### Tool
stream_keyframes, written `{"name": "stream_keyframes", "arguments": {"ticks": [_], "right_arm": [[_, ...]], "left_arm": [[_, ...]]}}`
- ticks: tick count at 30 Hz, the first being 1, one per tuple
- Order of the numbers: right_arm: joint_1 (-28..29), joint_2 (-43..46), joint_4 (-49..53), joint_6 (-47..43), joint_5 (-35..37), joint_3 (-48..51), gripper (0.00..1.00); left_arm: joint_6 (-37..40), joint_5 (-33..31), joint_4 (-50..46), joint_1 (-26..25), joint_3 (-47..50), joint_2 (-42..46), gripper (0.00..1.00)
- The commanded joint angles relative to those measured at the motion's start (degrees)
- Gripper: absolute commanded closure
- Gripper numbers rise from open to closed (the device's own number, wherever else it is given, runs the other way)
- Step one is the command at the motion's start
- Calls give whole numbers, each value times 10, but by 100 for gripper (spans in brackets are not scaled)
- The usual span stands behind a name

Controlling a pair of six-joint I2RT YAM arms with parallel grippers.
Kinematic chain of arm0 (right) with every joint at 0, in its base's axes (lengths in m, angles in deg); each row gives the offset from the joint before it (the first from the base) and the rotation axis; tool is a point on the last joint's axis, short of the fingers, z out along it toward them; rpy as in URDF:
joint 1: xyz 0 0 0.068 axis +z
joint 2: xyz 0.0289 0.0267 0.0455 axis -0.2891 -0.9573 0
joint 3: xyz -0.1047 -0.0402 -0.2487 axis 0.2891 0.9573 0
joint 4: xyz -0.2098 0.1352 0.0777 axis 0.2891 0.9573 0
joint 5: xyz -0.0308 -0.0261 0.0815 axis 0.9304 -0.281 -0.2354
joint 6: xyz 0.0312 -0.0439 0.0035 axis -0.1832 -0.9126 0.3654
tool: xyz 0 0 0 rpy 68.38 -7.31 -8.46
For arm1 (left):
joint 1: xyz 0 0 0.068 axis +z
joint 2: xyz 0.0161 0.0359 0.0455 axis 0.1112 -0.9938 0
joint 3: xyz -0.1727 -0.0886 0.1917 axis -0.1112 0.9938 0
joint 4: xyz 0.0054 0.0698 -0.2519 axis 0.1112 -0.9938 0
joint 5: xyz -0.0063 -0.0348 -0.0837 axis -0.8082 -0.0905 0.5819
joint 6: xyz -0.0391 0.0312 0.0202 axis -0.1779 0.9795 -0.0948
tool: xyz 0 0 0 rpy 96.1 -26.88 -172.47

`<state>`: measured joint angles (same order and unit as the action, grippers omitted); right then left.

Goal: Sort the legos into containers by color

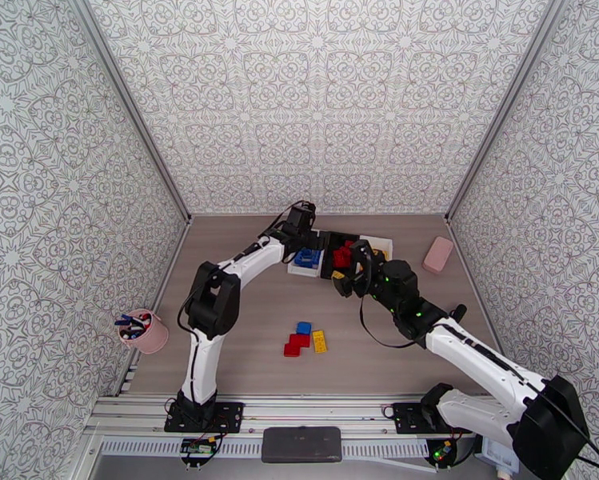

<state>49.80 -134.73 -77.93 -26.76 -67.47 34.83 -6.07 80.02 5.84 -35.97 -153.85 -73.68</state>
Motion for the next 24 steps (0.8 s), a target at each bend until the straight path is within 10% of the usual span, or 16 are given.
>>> {"name": "stream_keyframes", "arguments": {"ticks": [1,16,24], "right_arm": [[-3,15,1,13,7,-5,0],[-4,10,179,121,21,-59,5],[17,-20,286,255,17,-66,10]], "left_arm": [[11,-8,20,-11,45,79,2],[124,4,73,-76,369,398,0],[224,144,29,-80,492,539,0]]}}
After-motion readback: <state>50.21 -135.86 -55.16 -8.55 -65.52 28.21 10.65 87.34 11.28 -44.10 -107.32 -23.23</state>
